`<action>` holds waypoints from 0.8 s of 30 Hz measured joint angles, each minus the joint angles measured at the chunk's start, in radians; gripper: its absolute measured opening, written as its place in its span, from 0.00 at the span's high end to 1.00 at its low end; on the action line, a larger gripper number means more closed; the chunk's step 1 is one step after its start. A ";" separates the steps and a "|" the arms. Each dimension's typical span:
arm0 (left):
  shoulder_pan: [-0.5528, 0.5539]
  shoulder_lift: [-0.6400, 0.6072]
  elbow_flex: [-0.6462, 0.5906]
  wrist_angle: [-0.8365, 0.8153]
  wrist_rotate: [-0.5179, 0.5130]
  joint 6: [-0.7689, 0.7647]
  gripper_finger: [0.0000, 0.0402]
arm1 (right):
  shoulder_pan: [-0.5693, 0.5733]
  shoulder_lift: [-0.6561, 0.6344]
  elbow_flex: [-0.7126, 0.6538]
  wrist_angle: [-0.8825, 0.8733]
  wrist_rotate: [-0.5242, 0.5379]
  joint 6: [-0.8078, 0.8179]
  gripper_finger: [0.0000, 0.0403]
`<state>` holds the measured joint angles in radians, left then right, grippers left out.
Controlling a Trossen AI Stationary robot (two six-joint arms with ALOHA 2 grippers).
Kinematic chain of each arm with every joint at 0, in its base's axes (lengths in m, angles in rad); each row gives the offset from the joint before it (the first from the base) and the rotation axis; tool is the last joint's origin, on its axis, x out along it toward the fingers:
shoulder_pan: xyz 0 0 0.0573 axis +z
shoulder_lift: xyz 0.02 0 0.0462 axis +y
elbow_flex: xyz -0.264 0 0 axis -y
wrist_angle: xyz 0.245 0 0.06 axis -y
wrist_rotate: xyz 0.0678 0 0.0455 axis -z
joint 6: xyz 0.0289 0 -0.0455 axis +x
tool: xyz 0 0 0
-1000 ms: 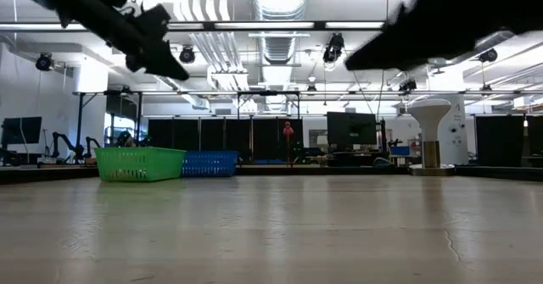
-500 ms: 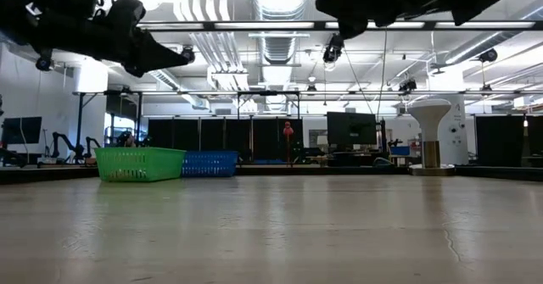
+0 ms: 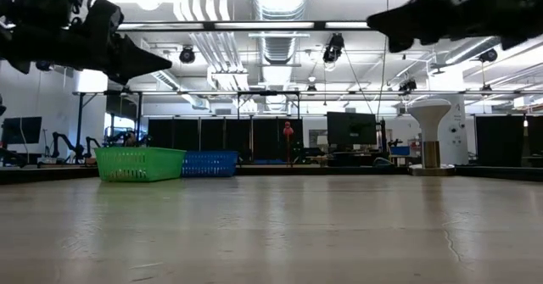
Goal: Pick & Place Markers
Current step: Return to Home Position
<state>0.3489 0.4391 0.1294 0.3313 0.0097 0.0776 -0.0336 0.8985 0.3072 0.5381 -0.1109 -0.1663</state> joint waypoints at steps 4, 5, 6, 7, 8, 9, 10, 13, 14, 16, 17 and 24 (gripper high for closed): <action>0.000 -0.073 -0.038 -0.002 0.000 -0.020 0.99 | -0.001 -0.132 -0.089 -0.002 0.041 -0.007 0.98; 0.000 -0.092 -0.049 -0.002 0.000 -0.026 0.99 | 0.000 -0.164 -0.109 -0.002 0.041 -0.009 0.98; 0.000 -0.112 -0.059 -0.003 0.000 -0.028 0.99 | 0.000 -0.197 -0.128 -0.002 0.041 -0.010 0.98; 0.000 -0.132 -0.069 -0.002 0.000 -0.028 0.99 | -0.002 -0.230 -0.146 -0.004 0.041 -0.010 0.98; 0.000 -0.152 -0.078 -0.003 0.000 -0.028 0.99 | -0.005 -0.261 -0.161 -0.010 0.039 -0.010 0.98; 0.000 -0.170 -0.087 -0.003 0.000 -0.028 0.99 | -0.010 -0.289 -0.175 -0.011 0.033 -0.010 0.98; 0.000 -0.189 -0.093 -0.010 0.001 -0.028 0.99 | -0.014 -0.317 -0.189 -0.013 0.028 -0.010 0.98; 0.000 -0.239 -0.102 -0.040 0.009 -0.028 0.99 | -0.039 -0.398 -0.210 -0.078 -0.026 -0.008 0.98; 0.000 -0.254 -0.103 -0.056 0.013 -0.029 0.99 | -0.050 -0.424 -0.214 -0.104 -0.044 0.001 0.98; 0.000 -0.284 -0.103 -0.080 0.030 -0.035 0.99 | -0.074 -0.471 -0.217 -0.146 -0.056 0.013 0.98; 0.000 -0.300 -0.101 -0.093 0.037 -0.039 0.99 | -0.086 -0.496 -0.220 -0.166 -0.057 0.013 0.98; 0.000 -0.425 -0.101 -0.234 0.079 -0.064 0.99 | -0.182 -0.681 -0.233 -0.296 -0.159 0.026 0.98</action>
<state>0.3485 0.0140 0.0288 0.0975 0.0883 0.0140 -0.2156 0.2178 0.0746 0.2418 -0.2694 -0.1406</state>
